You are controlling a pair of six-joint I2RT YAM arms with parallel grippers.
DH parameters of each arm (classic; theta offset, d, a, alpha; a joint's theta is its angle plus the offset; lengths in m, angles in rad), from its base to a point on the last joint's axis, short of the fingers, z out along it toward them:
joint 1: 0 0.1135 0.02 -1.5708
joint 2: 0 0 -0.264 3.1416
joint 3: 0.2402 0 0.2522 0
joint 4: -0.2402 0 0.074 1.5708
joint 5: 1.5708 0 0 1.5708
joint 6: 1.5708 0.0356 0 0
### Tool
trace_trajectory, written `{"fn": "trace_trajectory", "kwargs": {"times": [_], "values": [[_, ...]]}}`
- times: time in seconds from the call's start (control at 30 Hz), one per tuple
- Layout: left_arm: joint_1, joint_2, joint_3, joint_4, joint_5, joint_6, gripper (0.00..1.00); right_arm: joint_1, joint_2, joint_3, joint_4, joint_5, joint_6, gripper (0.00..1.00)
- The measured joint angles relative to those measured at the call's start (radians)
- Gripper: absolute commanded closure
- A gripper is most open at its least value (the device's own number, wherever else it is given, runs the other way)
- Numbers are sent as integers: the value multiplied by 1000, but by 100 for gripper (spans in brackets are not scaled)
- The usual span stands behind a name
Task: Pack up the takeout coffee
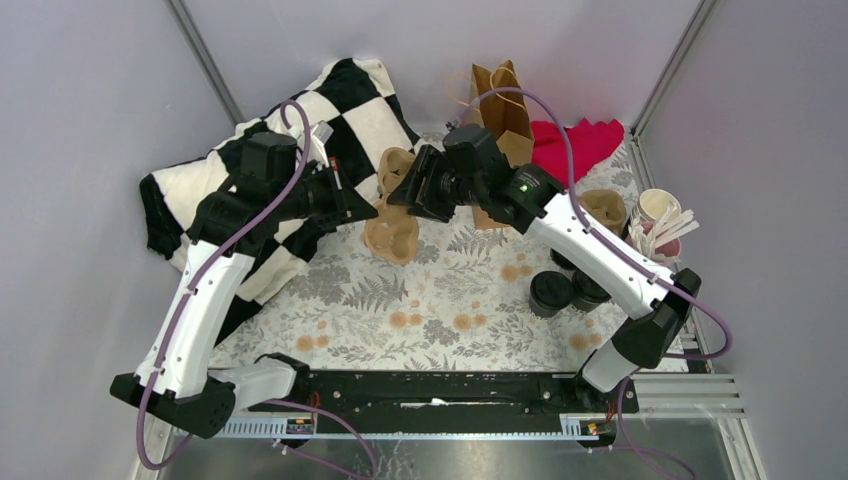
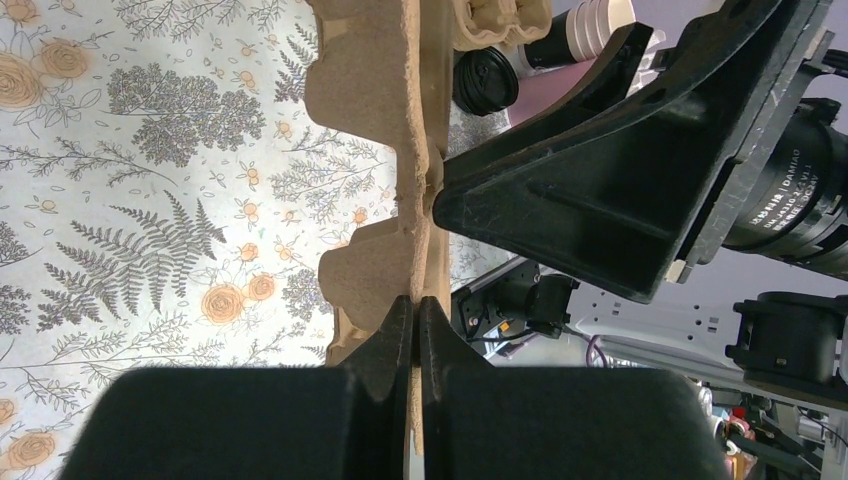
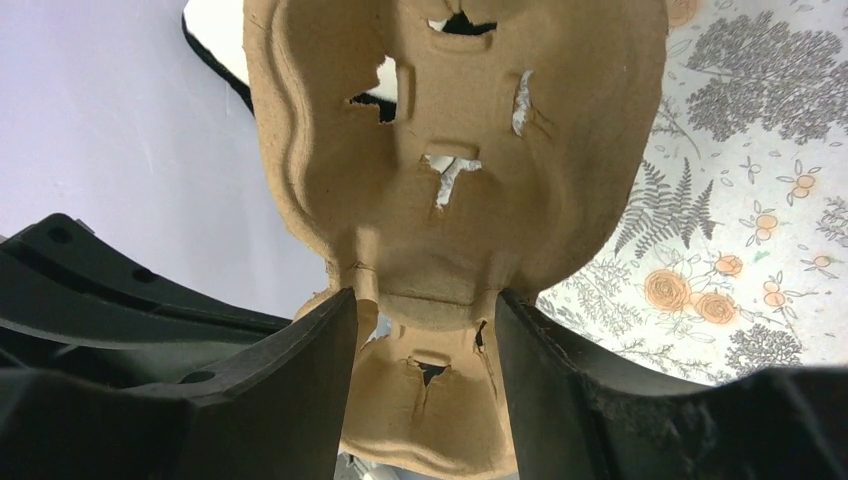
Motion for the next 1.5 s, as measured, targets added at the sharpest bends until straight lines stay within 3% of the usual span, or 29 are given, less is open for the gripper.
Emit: {"fn": "trace_trajectory", "kwargs": {"times": [0.6, 0.97, 1.13, 1.27, 1.4, 1.5], "values": [[0, 1, 0, -8, -15, 3, 100, 43, 69, 80, -55, 122, -12, 45], [0, 1, 0, -8, -19, 6, 100, 48, 70, 80, -45, 129, -15, 55], [0, 2, 0, -8, -19, 7, 95, 48, 70, 80, -45, 130, -16, 60], [0, 2, 0, -8, -20, 8, 78, 48, 70, 73, -28, 130, -25, 60], [0, 2, 5, -3, -19, 4, 69, 48, 70, 45, 3, 129, -36, 62], [0, 2, 20, -11, -23, 6, 51, 49, 69, 37, 23, 130, -48, 62]]}}
